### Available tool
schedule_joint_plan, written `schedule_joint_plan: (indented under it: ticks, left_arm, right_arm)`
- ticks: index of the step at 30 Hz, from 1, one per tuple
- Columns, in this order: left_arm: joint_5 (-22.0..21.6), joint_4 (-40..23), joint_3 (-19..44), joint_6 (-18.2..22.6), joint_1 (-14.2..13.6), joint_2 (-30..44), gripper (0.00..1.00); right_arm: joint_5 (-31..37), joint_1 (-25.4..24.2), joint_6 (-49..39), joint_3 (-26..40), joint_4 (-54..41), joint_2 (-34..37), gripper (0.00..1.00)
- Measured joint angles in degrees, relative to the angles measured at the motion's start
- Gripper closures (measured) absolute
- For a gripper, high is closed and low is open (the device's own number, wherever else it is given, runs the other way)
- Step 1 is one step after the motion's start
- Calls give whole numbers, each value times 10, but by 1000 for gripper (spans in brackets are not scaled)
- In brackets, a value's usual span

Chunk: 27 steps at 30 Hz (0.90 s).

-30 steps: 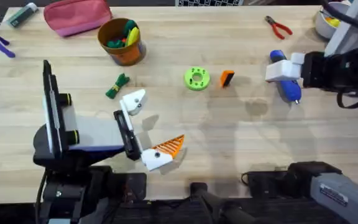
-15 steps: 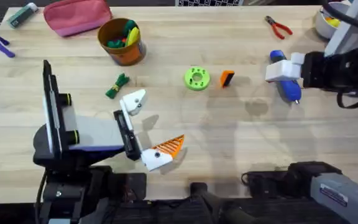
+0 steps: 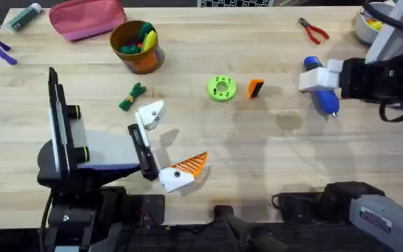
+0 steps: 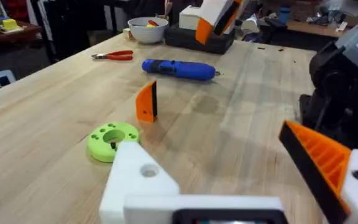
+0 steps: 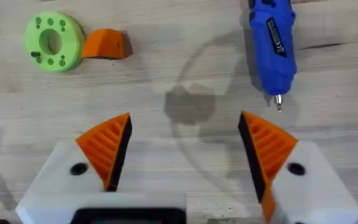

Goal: Pick up the gripper from the table and insert it into the empty holder that is missing its gripper. Then pick up a screw, insert it into the mounting hole, and use the screwdriver to tighten it. Finally, clean up the table by picking up the vegetable and placing it into the bucket.

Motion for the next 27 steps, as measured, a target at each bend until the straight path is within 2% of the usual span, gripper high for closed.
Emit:
schedule_joint_plan:
  ticks: [14, 21, 27]
  left_arm:
    - [0, 0, 0, 0, 0, 0, 15]
    - [0, 0, 0, 0, 0, 0, 15]
    - [2, 0, 0, 0, 0, 0, 15]
  right_arm:
    - [0, 0, 16, 0, 5, 0, 8]
    - [21, 0, 22, 1, -3, 7, 7]
    - [35, 22, 22, 15, -31, 11, 8]
